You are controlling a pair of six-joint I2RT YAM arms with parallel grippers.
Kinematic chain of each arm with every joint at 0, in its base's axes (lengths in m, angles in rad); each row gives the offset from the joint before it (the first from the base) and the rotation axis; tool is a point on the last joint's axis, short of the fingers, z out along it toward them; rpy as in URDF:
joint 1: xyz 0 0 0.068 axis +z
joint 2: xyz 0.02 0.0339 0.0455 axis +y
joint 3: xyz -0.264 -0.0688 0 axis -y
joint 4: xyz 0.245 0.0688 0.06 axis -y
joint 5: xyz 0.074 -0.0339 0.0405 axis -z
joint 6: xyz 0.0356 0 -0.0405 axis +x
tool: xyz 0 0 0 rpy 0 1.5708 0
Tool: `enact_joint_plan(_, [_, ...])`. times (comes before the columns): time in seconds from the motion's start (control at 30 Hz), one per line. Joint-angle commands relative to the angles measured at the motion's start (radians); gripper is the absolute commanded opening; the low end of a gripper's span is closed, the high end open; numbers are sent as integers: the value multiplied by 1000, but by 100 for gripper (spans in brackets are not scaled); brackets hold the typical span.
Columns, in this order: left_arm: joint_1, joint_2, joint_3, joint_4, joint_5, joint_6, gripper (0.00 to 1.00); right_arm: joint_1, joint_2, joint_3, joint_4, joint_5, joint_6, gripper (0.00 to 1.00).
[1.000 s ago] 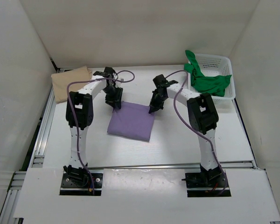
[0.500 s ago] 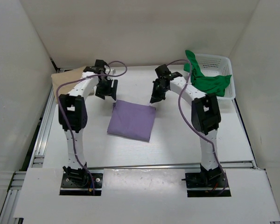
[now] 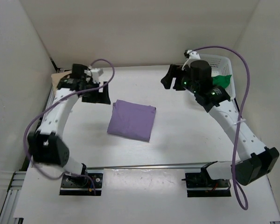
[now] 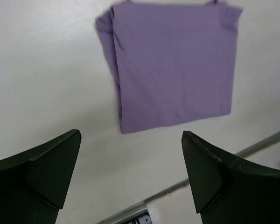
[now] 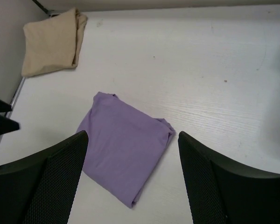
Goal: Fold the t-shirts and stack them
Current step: Fold the long partially folded tshirt into a neat square, then put the neatly folded tshirt into the corner of the board with the left arm
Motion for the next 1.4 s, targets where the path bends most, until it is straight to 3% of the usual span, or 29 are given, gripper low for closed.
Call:
enact_joint_plan(0.0, [-15, 272, -16, 24, 47, 3, 100, 5, 69, -75, 44, -20, -6, 82])
enact_joint_plan(0.23, [-27, 530, 96, 90, 117, 3, 100, 5, 80, -95, -28, 21, 46, 82])
enact_joint_plan(0.5, [-48, 638, 20, 112, 179, 3, 98, 5, 18, -132, -82, 147, 89, 82])
enact_joint_plan(0.67, [-82, 699, -23, 112, 189, 3, 81, 5, -22, -144, -91, 209, 98, 83])
enact_joint_plan(0.8, [-91, 779, 32, 91, 252, 3, 57, 5, -22, -122, -111, 251, 86, 83])
enact_joint_plan(0.93, [-102, 822, 127, 46, 249, 3, 10, 5, -22, -100, -131, 264, 75, 83])
enact_joint_plan(1.13, [-67, 768, 216, 35, 185, 3, 10, -4, -22, -100, -140, 299, 75, 83])
enact_joint_plan(1.37, [-67, 808, 484, 12, -218, 3, 10, -4, -11, -91, -140, 299, 66, 83])
